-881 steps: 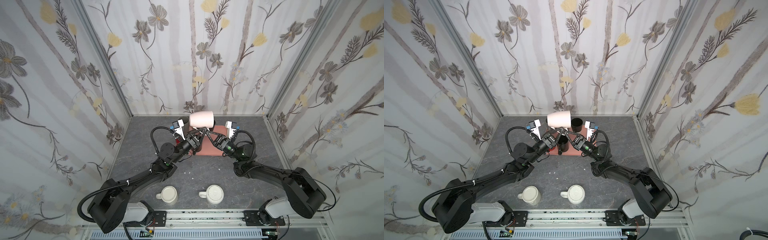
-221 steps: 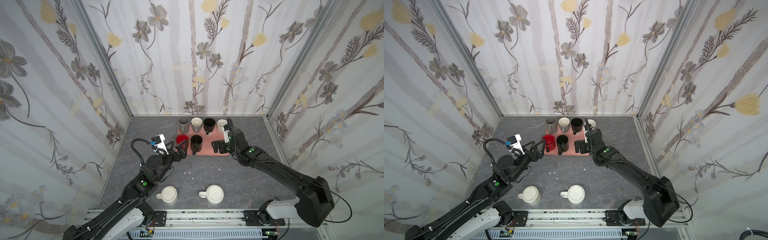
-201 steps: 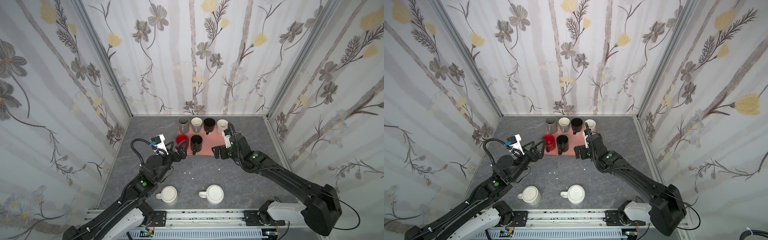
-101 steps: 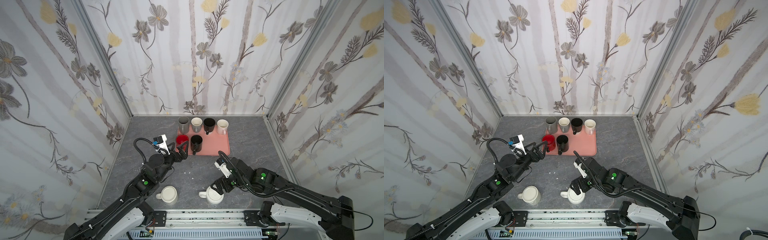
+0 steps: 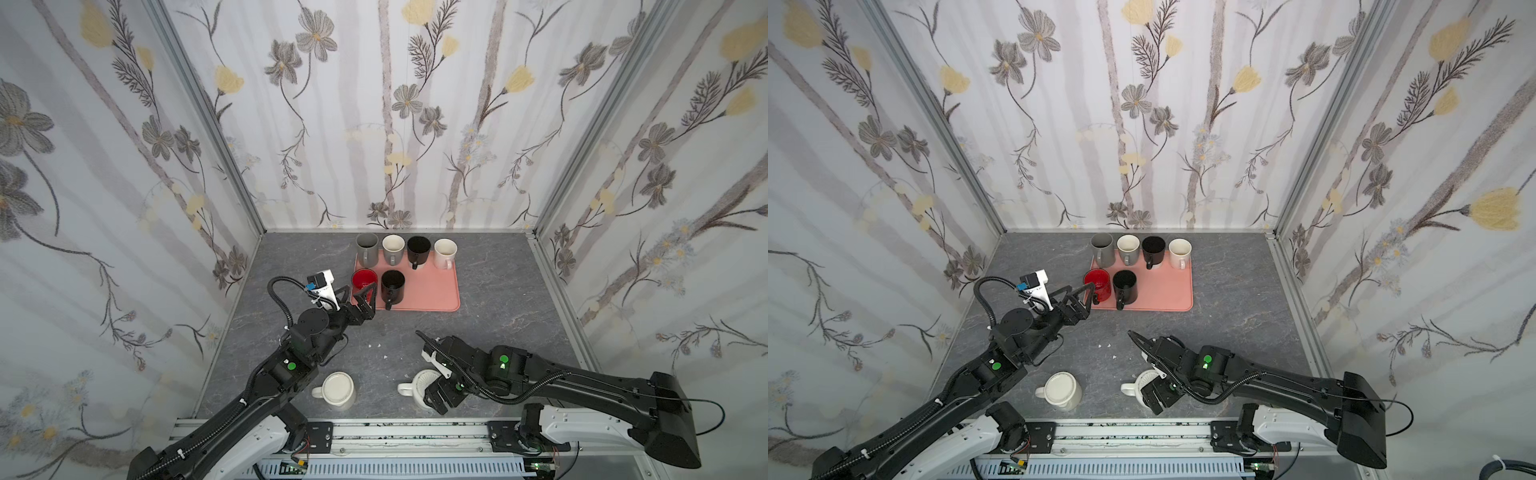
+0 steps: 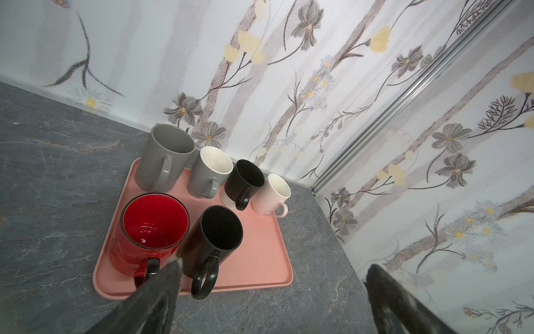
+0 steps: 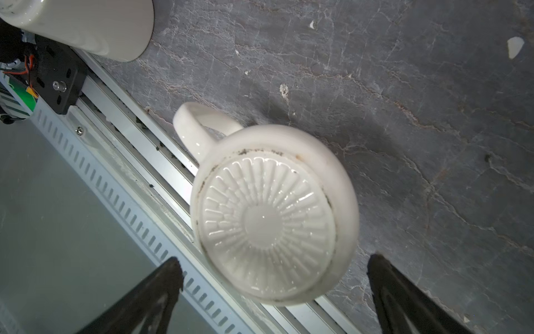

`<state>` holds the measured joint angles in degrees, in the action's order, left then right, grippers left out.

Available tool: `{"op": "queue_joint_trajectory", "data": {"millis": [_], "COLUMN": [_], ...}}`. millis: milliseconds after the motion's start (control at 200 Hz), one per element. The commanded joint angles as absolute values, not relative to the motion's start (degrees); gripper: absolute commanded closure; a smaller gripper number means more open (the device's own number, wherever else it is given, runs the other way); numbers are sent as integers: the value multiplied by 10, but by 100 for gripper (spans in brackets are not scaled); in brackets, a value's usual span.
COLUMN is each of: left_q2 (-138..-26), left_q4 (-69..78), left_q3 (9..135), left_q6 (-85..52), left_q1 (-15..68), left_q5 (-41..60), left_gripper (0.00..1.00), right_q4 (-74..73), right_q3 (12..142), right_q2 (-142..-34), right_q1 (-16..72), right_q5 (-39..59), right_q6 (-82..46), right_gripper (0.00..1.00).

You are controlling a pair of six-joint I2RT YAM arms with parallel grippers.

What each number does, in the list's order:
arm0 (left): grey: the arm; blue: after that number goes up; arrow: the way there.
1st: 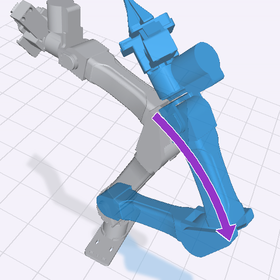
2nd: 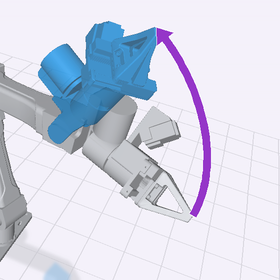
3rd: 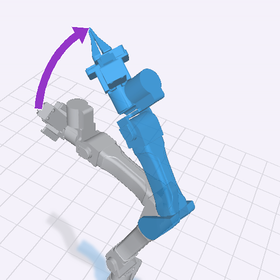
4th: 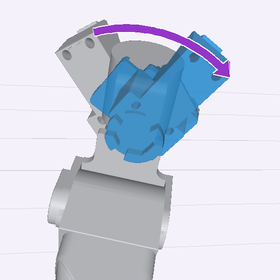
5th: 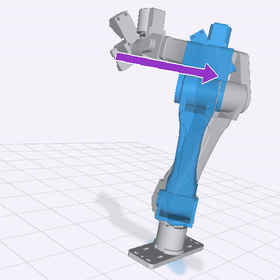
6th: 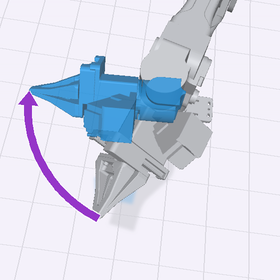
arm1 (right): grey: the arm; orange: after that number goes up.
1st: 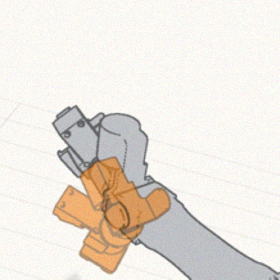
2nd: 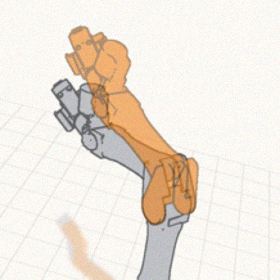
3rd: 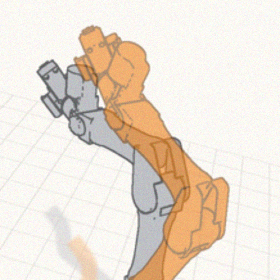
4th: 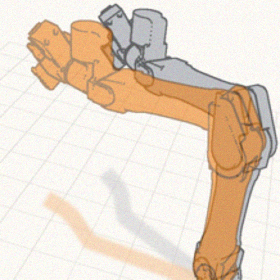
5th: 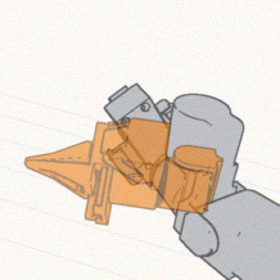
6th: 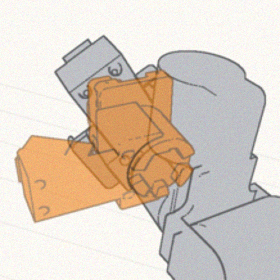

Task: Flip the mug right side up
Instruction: 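Move the right gripper down and grasp the upside-down white mug, then tip the white mug up with the right gripper while the left gripper approaches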

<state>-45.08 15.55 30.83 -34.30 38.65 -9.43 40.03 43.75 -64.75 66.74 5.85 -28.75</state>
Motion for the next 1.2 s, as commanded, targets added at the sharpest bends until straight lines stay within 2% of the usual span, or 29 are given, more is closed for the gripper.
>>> {"op": "queue_joint_trajectory", "data": {"millis": [0, 300, 460, 664, 949, 1089, 1194], "left_q2": [-450, -448, -454, -453, -459, -473, -494], "left_q4": [158, 148, 147, 140, 123, 111, 91], "left_q3": [308, 308, 309, 310, 313, 318, 330], "left_q6": [-340, -338, -339, -336, -328, -325, -320], "left_q1": [386, 384, 383, 383, 381, 380, 379], "left_q5": [-97, -96, -91, -89, -83, -72, -65], "left_gripper": [0, 0, 0, 0, 0, 0, 0], "right_q4": [378, 354, 321, 298, 297, 297, 292], "right_q3": [436, 441, 441, 464, 531, 546, 547], "right_q2": [-664, -714, -736, -778, -847, -865, -851], "right_q1": [669, 665, 636, 583, 536, 534, 534], "right_q5": [65, 48, 56, 65, 68, 75, 54], "right_q6": [-263, -241, -210, -155, -104, -103, -111], "right_gripper": [0, 0, 10, 16, 14, 0, 0]}}
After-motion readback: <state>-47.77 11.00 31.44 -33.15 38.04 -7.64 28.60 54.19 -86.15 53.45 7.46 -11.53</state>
